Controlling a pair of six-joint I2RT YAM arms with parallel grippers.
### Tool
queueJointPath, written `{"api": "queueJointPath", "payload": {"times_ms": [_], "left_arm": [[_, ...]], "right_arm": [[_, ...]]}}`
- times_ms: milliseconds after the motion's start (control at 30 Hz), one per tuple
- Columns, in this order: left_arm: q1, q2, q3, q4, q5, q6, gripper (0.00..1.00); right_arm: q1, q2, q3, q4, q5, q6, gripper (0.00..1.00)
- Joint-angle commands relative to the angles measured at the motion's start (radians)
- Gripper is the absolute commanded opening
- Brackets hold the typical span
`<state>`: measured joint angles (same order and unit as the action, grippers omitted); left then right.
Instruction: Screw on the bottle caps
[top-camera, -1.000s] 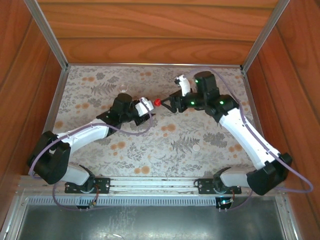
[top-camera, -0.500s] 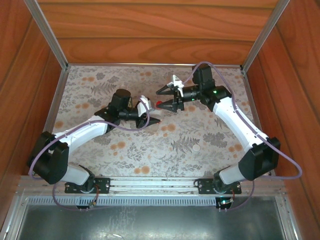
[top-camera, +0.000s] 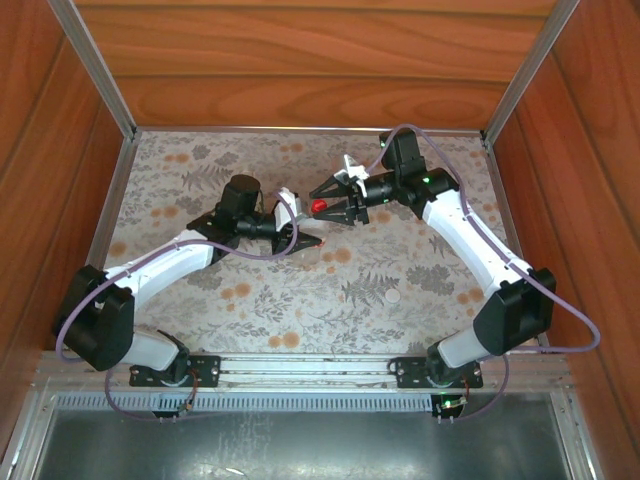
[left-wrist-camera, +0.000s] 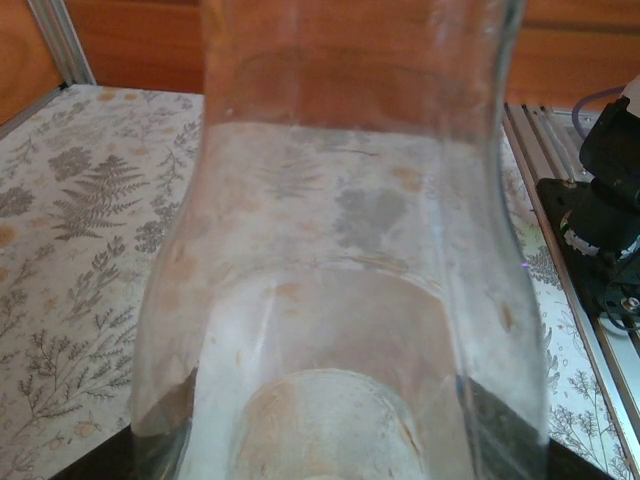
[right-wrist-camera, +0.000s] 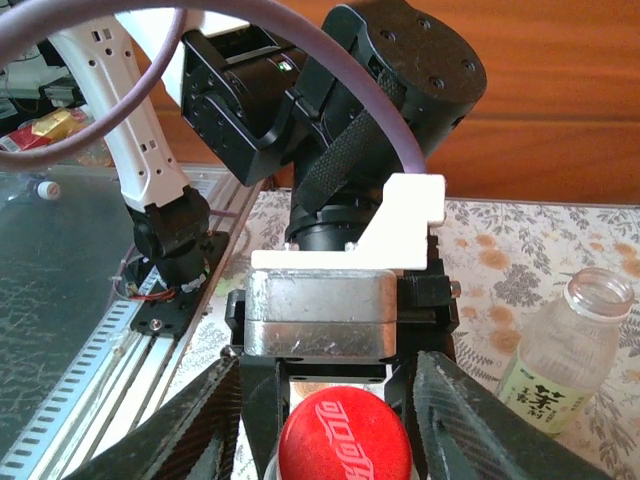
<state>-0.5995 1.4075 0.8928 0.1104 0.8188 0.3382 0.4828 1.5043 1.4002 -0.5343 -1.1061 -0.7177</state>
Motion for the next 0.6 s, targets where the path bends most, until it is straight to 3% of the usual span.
{"api": "queueJointPath", "payload": {"times_ms": [0,367,500,567], "left_arm": [[0.006,-0.031,0.024,-0.015,0.039,-0.009,0.51],[0.008,-0.019,0.035,-0.016,-0.031,-0.028,0.5],[0.008,-0.045,0.034,-0.015,-0.14,-0.03,0.5],[0.009,-0.057,0.036,-0.014,-0.204,-0.025,0.5]], "right_arm": [[-0.007,0.022,0.027,-0.038,-0.035,-0.019,0.43],[-0.007,0.015,0.007,0.011,-0.003,0.039,0.32],[-0.006,-0.018,-0.059,0.13,0.039,0.151,0.31],[-0.001,-0.044,-0.098,0.198,0.081,0.231,0.26]]}}
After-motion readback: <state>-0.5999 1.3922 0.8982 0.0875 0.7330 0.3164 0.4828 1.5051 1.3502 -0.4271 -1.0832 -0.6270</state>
